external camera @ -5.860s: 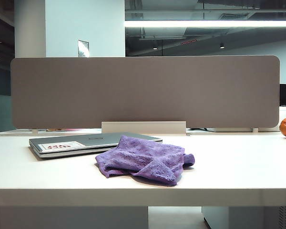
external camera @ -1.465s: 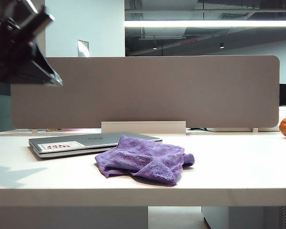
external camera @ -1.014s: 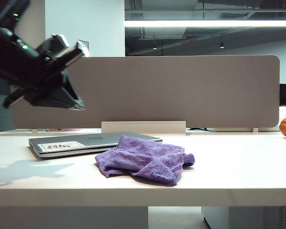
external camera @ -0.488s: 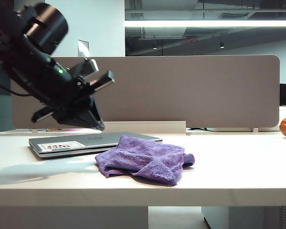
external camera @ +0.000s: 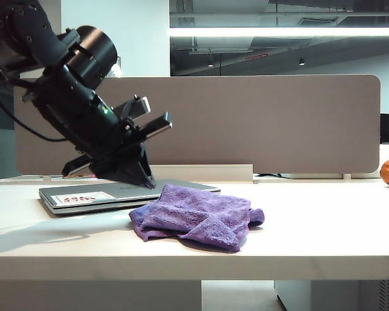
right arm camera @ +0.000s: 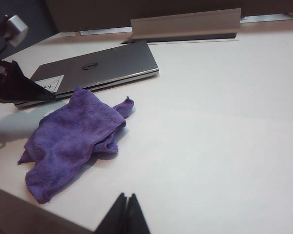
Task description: Pick up the purple rag and put it over the laptop.
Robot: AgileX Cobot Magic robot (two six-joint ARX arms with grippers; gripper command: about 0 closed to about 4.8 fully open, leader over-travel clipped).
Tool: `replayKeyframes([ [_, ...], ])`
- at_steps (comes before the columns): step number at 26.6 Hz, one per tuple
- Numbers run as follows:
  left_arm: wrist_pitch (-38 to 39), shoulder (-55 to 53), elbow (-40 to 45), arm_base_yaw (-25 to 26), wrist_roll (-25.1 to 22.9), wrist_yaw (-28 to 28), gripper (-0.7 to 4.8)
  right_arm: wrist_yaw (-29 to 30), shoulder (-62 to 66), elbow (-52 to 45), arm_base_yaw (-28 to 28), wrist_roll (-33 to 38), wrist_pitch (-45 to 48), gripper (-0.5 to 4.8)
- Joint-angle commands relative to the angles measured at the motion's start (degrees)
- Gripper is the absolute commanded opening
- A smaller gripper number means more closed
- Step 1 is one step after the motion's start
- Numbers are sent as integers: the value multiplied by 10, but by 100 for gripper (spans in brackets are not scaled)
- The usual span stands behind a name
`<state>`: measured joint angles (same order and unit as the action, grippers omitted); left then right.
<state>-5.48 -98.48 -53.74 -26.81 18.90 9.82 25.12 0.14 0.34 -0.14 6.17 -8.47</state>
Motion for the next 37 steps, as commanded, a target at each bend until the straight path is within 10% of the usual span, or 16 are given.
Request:
replayKeyframes([
  [1, -8, -14, -3, 0, -5, -9, 236, 1, -1, -2, 0, 0, 10, 22],
  [8, 7, -17, -3, 0, -5, -8, 271, 1, -1, -2, 0, 0, 10, 22],
  [14, 24, -17, -3, 0, -5, -8, 465, 1, -1, -2, 0, 0, 10, 22],
  [28, 28, -57, -3, -38, -5, -11, 466, 1, -1, -2, 0, 0, 10, 22],
  [32, 28, -67, -3, -47, -5, -13, 430, 1, -1, -2, 0, 0, 10, 22],
  [37, 26, -67, -3, -50, -5, -17, 217, 1, -1, -2, 0, 0, 10, 22],
])
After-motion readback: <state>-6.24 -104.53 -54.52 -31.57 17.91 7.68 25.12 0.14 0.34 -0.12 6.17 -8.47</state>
